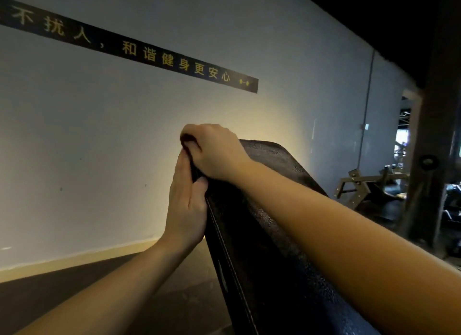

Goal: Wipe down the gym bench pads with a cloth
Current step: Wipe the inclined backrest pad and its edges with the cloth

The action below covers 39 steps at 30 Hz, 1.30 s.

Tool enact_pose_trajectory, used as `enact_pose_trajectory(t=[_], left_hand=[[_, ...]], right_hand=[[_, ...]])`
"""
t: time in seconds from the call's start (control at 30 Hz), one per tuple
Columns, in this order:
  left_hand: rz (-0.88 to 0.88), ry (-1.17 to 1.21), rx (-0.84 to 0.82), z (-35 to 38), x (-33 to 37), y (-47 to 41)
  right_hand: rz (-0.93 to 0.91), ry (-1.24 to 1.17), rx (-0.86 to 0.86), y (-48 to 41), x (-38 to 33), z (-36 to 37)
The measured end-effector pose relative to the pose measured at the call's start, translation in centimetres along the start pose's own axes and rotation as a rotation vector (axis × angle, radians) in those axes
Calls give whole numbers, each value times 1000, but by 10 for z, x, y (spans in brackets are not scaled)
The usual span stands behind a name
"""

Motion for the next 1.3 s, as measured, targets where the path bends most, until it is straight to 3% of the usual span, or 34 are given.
enact_pose_trajectory(t=[0.07,0.2,0.23,0.4,0.47,0.53,0.6,0.77,0.8,0.83,0.97,1.03,1.1,1.2,1.3], left_hand=[[-32,-4,19,0,-5,-1],[-98,-46,6,1,-12,1],[-94,-47,7,1,-10,2],[-37,-36,22,-1,-12,-3],[-68,-48,17,-1,-13,-2],[-69,-35,12,0,-12,1],[-60,-16,16,0,-12,1],[-35,-39,25,0,-13,-2],[-27,-47,26,-1,-12,-2],[-38,-54,23,-1,-12,-1],[-70,-68,14,-2,-14,-1],[-68,-73,15,-1,-14,0],[-70,-85,11,-2,-14,0],[-59,-94,5,-3,-15,0],[-54,-114,2,-4,-15,-1]], right_hand=[[-12,46,6,12,18,-3],[593,248,-33,40,148,-27],[631,262,-31,40,149,-25],[24,13,-7,9,51,3],[199,131,-56,12,104,-7],[597,267,-86,39,173,-25],[711,314,-84,50,179,-27],[16,-50,36,5,42,4],[-32,-57,30,6,41,2],[6,-34,22,9,58,-1],[480,188,-39,40,176,-17],[537,311,-107,49,196,-23],[553,376,-45,45,196,-31],[613,247,173,35,184,-37],[659,-94,250,30,158,-25]])
Point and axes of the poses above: each hand's wrist, its own y-axis away from the middle knuckle, its own z-axis out of the palm, x = y × z, the point moved 5 cm from there along -y, towards the middle knuckle, and after that the axes turned 8 degrees about -z, right-handed, at the moved point
